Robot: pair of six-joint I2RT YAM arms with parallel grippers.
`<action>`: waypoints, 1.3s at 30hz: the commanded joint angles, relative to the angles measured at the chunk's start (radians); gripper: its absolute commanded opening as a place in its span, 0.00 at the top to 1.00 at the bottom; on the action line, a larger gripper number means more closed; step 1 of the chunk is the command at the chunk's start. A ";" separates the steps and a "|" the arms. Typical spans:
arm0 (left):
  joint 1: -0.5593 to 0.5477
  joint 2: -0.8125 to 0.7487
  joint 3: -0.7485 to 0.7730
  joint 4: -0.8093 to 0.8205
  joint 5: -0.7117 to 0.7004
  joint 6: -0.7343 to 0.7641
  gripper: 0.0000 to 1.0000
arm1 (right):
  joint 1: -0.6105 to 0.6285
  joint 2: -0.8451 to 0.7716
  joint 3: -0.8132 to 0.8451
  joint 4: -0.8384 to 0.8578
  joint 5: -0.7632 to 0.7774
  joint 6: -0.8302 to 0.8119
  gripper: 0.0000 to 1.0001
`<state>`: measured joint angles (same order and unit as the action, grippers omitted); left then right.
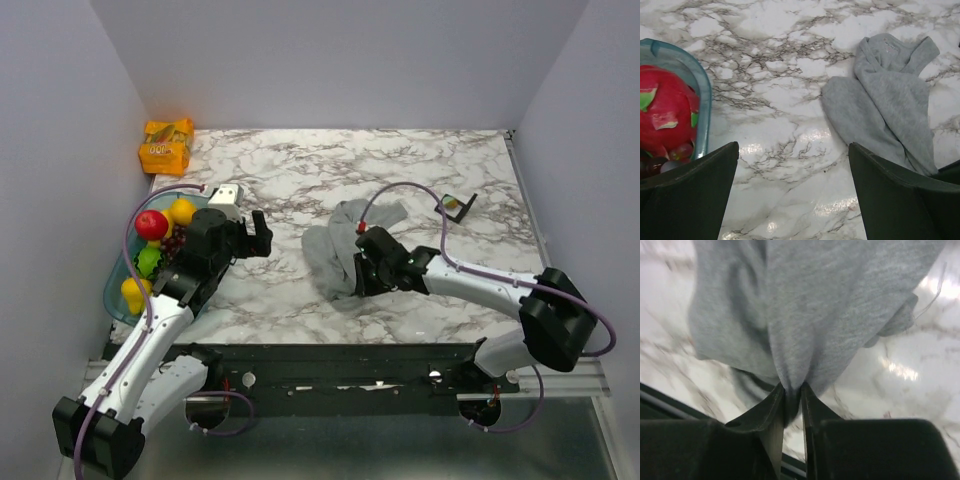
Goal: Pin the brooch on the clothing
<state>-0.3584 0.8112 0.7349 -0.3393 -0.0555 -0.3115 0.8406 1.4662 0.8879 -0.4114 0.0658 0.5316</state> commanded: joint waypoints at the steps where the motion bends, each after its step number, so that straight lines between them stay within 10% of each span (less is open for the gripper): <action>1: -0.083 0.138 0.063 0.030 0.036 0.005 0.01 | 0.008 -0.142 -0.121 -0.003 -0.040 0.114 0.43; 7: -0.214 0.424 0.254 0.034 0.008 0.032 0.01 | -0.043 -0.360 -0.107 -0.010 0.034 0.088 0.07; 23: -0.436 1.147 0.919 -0.024 -0.040 0.186 0.05 | -0.485 -0.487 -0.156 0.003 -0.093 0.040 0.07; 39: -0.475 1.611 1.419 -0.081 -0.095 0.219 0.05 | -0.492 -0.938 -0.202 -0.267 0.022 0.042 0.07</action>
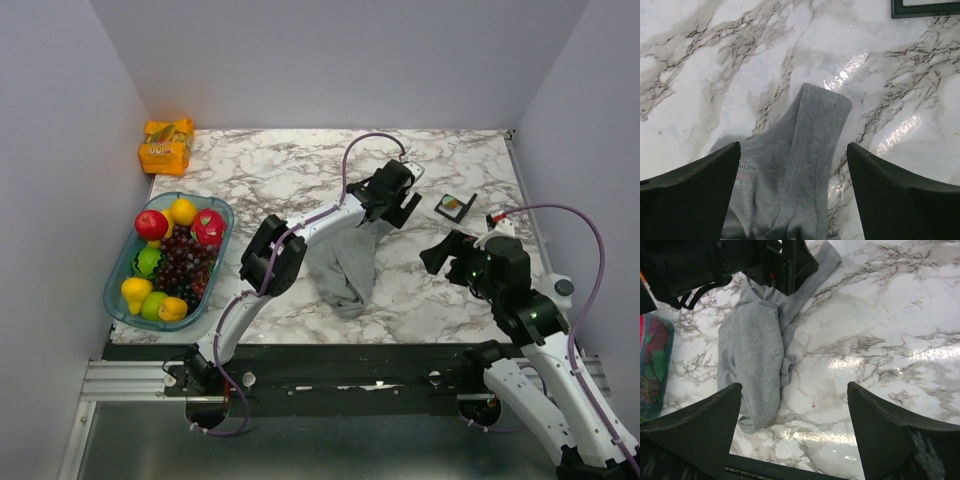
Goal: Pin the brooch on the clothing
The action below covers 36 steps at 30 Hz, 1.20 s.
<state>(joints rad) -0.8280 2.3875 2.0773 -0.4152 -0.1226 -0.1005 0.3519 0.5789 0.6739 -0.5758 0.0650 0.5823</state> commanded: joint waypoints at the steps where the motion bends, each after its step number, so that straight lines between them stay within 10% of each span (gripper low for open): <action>1: -0.005 0.050 0.084 0.009 -0.019 0.004 0.05 | -0.004 -0.066 0.009 -0.114 0.016 -0.006 0.07; 26: -0.011 0.239 0.239 0.026 0.110 -0.097 0.16 | -0.004 -0.142 -0.008 -0.168 -0.021 0.007 0.07; 34: -0.011 0.234 0.234 0.039 0.110 -0.137 0.97 | -0.002 -0.149 -0.010 -0.177 -0.010 0.007 0.07; 36: -0.011 0.198 0.183 0.070 0.103 -0.140 1.00 | -0.002 -0.143 -0.011 -0.176 -0.014 0.005 0.07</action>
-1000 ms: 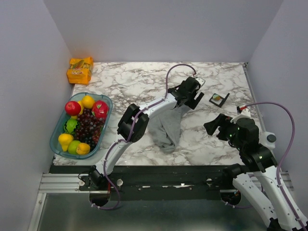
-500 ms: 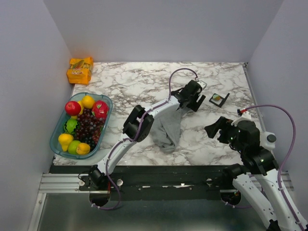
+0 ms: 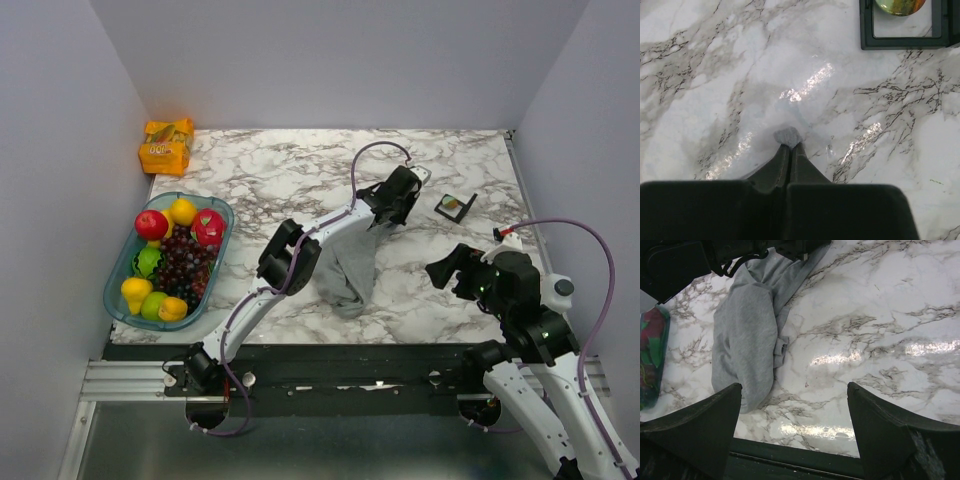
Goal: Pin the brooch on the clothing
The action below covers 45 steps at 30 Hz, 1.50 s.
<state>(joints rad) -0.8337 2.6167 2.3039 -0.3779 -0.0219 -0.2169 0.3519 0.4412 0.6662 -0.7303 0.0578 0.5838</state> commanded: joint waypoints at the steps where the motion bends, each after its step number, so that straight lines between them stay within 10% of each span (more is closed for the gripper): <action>1: -0.005 -0.084 -0.067 0.072 0.004 -0.019 1.00 | -0.002 0.001 -0.004 -0.021 -0.012 0.004 0.07; 28: 0.076 -1.441 -1.092 0.283 -0.174 0.080 1.00 | 0.045 0.243 -0.175 0.462 -0.286 -0.013 0.16; 45: 0.071 -1.422 -1.367 0.412 -0.024 -0.266 1.00 | 0.256 0.366 0.013 0.513 -0.113 0.050 0.09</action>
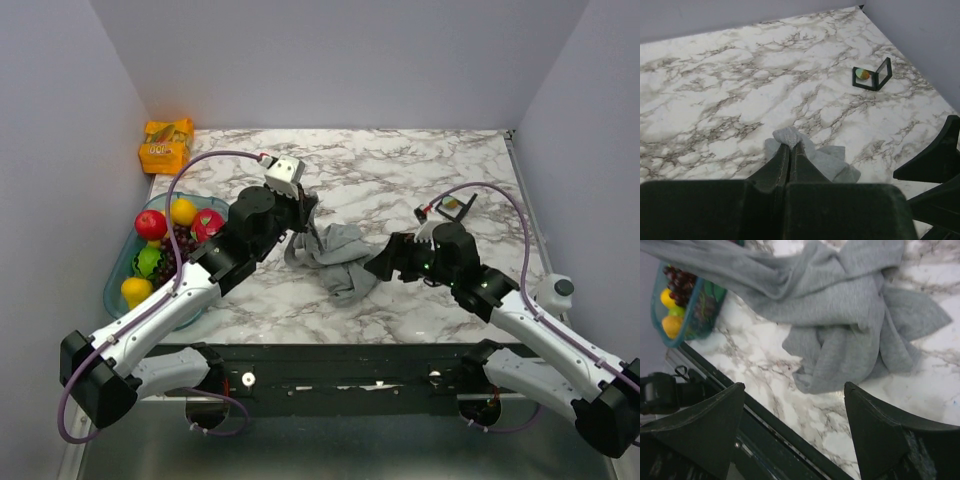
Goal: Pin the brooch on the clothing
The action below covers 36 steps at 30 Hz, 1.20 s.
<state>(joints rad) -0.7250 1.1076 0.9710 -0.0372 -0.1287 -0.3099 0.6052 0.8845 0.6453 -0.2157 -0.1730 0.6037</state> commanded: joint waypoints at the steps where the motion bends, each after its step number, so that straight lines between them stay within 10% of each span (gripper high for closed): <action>1: -0.048 0.144 -0.029 0.074 0.107 -0.185 1.00 | 0.004 -0.099 0.037 -0.051 0.166 0.033 0.09; 5: -0.137 0.282 0.053 0.039 0.259 -0.115 0.73 | 0.002 -0.223 0.054 -0.187 0.268 0.022 0.07; 6: -0.169 0.306 0.075 0.002 0.280 -0.094 0.42 | 0.002 -0.245 0.062 -0.214 0.286 0.019 0.07; 9: -0.185 0.357 0.135 -0.090 0.281 -0.035 0.01 | 0.002 -0.297 0.065 -0.298 0.325 0.019 0.06; 19: -0.160 0.103 0.075 -0.254 -0.069 0.155 0.01 | 0.002 -0.178 0.001 -0.211 0.261 -0.022 0.05; 36: 0.275 0.405 0.153 -0.395 0.156 0.057 0.10 | -0.007 0.267 -0.039 0.131 0.103 -0.010 0.15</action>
<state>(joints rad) -0.5415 1.4292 1.0538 -0.3859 -0.1154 -0.2131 0.6048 1.1057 0.6296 -0.1940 -0.0181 0.5762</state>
